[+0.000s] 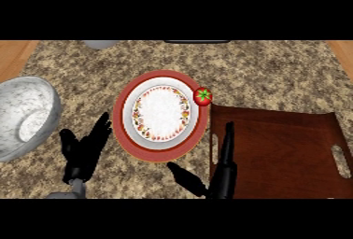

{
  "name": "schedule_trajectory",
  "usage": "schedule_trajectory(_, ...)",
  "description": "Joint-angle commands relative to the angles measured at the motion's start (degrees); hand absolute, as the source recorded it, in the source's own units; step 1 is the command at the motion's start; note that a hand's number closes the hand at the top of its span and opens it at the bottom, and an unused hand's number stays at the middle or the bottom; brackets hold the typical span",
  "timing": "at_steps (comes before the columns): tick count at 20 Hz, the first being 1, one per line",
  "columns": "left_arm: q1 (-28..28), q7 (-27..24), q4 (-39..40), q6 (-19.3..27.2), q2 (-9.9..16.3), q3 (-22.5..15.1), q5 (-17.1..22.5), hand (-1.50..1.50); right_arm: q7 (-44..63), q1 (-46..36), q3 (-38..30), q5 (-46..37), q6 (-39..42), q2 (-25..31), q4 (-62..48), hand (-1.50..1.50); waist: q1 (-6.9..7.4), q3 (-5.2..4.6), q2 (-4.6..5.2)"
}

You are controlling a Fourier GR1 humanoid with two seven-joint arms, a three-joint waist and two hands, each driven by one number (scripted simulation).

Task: Pick the tomato from the tray and place it in the plate

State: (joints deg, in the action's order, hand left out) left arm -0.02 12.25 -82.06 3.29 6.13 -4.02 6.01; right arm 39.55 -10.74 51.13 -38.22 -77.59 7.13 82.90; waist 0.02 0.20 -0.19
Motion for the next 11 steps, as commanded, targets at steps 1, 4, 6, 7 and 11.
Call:
schedule_trajectory(1, 1.41, 0.79, -0.41, 1.37, -2.16, -1.17, -1.0, 0.0, -2.65, 4.72, 0.53, -3.08, 2.67, -4.2, -0.92, -1.5, -0.03, -0.21, 0.14)
schedule_trajectory(4, 4.27, 1.29, -3.87, -0.5, -0.47, -0.83, -0.27, 0.0, -3.3, 11.76, 1.95, -4.98, 3.0, 1.41, 5.19, -1.5, 0.01, -0.2, 0.09)
schedule_trajectory(6, 1.95, -1.68, 1.12, -0.47, -0.55, 0.32, -0.89, 0.0, -3.04, 18.52, 3.09, -14.79, 5.65, -6.63, 4.52, -1.5, -0.54, -0.26, 0.06)
schedule_trajectory(7, 3.01, -1.37, 0.54, -0.82, -1.06, -0.79, -1.45, 0.0, -3.33, 17.66, 2.26, -10.98, 6.13, -1.74, 8.03, -1.5, -0.22, -0.22, 0.12)
schedule_trajectory(11, 1.19, 0.68, 0.57, -4.07, 2.54, 3.83, 2.15, 0.0, -3.23, 18.74, 4.8, -14.88, 2.84, -6.93, 2.06, -1.5, -0.13, -0.23, 0.17)
